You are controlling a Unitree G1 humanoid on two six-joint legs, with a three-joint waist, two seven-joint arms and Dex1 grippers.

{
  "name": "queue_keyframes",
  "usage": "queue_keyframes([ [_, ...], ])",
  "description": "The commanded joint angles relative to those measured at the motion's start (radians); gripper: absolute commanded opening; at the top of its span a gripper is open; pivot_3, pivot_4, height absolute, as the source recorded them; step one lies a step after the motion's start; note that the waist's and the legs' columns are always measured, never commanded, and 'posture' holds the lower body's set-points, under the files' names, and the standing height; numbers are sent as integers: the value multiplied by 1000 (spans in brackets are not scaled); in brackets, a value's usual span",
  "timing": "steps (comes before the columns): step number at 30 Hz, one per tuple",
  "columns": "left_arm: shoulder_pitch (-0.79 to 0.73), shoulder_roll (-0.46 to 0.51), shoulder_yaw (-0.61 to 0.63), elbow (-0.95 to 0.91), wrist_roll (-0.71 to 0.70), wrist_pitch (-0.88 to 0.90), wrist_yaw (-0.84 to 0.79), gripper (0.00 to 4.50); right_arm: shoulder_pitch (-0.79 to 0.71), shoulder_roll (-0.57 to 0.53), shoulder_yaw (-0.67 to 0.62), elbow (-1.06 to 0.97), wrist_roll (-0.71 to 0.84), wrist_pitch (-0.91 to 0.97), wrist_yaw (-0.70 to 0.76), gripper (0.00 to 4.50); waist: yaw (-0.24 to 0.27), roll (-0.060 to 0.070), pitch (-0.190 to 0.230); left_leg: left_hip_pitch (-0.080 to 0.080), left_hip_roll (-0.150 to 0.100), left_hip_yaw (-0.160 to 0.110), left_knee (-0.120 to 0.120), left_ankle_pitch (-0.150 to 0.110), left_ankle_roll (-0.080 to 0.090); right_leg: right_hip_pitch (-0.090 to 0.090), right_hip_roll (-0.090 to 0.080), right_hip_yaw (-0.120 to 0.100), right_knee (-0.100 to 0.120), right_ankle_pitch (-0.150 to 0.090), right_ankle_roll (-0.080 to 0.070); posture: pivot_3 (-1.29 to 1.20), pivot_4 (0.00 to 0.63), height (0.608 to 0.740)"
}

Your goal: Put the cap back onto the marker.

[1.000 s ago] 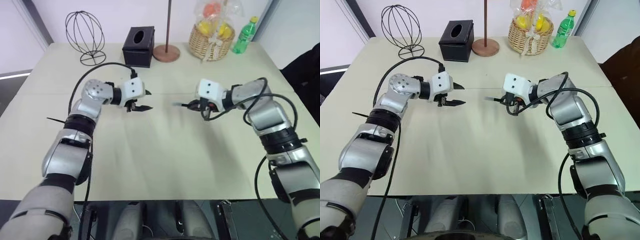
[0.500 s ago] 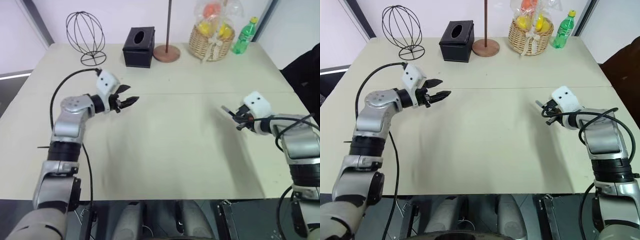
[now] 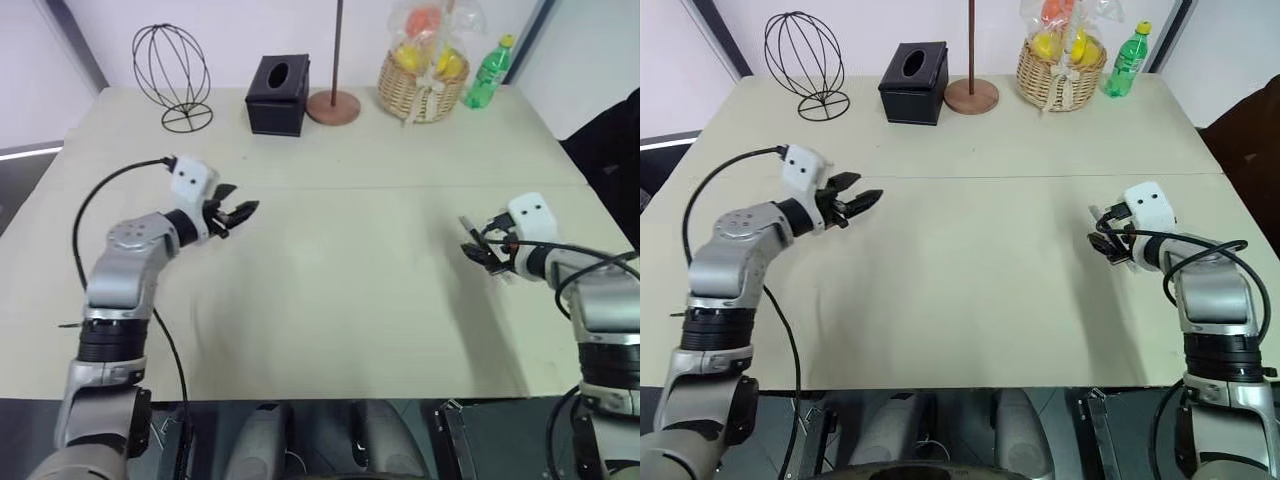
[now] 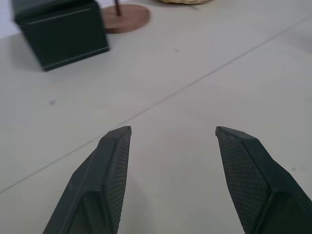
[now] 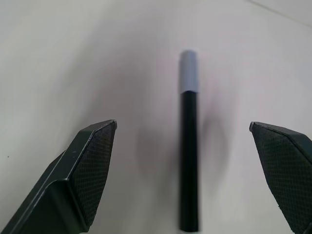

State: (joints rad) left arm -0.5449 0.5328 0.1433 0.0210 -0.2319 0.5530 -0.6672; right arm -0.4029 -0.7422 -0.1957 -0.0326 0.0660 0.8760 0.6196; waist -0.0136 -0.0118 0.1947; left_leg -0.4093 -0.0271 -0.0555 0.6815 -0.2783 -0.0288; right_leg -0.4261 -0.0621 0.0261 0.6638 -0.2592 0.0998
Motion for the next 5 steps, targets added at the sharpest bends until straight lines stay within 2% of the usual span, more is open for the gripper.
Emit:
queue_keyframes([
  [1, 33, 30, 45, -31, -24, -20, 4, 2880, 19, -60, -54, -19, 22, -22, 17, 4490, 1, 0, 0, 0, 0, 0, 0, 0, 0, 0, 0, 0, 0, 0, 0, 0, 150, 740],
  [5, 80, 56, 60, -51, -30, -14, 5, 2880, 46, -95, -92, -14, 50, -24, 23, 4490, 2, 0, 0, 0, 0, 0, 0, 0, 0, 1, 0, 0, -1, 0, 0, 0, 150, 740],
])
